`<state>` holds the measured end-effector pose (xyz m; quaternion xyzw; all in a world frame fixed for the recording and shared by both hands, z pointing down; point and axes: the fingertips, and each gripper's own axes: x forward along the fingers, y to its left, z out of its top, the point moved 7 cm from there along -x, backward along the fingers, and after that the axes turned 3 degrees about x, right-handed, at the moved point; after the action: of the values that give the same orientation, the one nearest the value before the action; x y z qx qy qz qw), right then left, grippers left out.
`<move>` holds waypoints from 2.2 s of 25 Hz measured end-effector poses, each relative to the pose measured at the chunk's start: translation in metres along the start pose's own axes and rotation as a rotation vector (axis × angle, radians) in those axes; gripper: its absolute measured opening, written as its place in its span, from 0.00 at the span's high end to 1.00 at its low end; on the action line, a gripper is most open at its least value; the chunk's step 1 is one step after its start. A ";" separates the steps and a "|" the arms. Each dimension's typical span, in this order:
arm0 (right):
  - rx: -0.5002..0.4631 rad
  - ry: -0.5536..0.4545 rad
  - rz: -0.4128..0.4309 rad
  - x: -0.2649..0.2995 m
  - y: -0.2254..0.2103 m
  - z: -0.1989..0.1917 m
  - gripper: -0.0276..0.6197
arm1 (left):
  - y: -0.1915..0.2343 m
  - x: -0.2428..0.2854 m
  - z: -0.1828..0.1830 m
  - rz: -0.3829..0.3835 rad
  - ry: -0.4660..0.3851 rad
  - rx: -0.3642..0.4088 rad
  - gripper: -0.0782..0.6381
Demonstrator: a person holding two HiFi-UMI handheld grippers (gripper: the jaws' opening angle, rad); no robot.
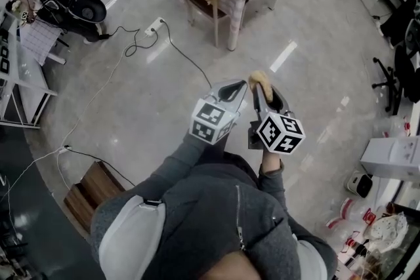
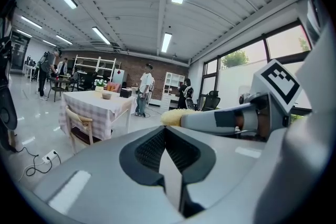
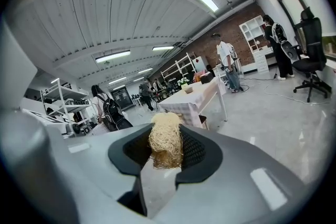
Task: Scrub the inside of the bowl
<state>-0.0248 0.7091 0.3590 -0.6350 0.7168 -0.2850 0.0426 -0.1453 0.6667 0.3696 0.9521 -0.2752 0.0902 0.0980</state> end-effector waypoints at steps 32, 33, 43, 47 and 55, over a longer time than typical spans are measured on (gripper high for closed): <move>-0.016 0.032 -0.002 0.220 -0.067 0.142 0.77 | 0.169 0.192 0.089 0.009 -0.018 -0.080 0.88; -0.017 0.032 -0.002 0.225 -0.067 0.143 0.77 | 0.175 0.194 0.090 0.013 -0.018 -0.082 0.88; 0.002 0.021 -0.008 0.264 -0.077 0.151 0.77 | 0.211 0.217 0.092 0.015 -0.008 -0.072 0.88; 0.009 0.013 -0.020 0.275 -0.082 0.155 0.77 | 0.220 0.227 0.094 0.013 -0.011 -0.062 0.88; 0.017 0.021 -0.037 0.289 -0.089 0.159 0.77 | 0.230 0.239 0.097 0.002 -0.006 -0.063 0.88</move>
<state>0.0668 0.3794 0.3544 -0.6445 0.7030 -0.2987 0.0352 -0.0596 0.3317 0.3617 0.9485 -0.2792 0.0791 0.1268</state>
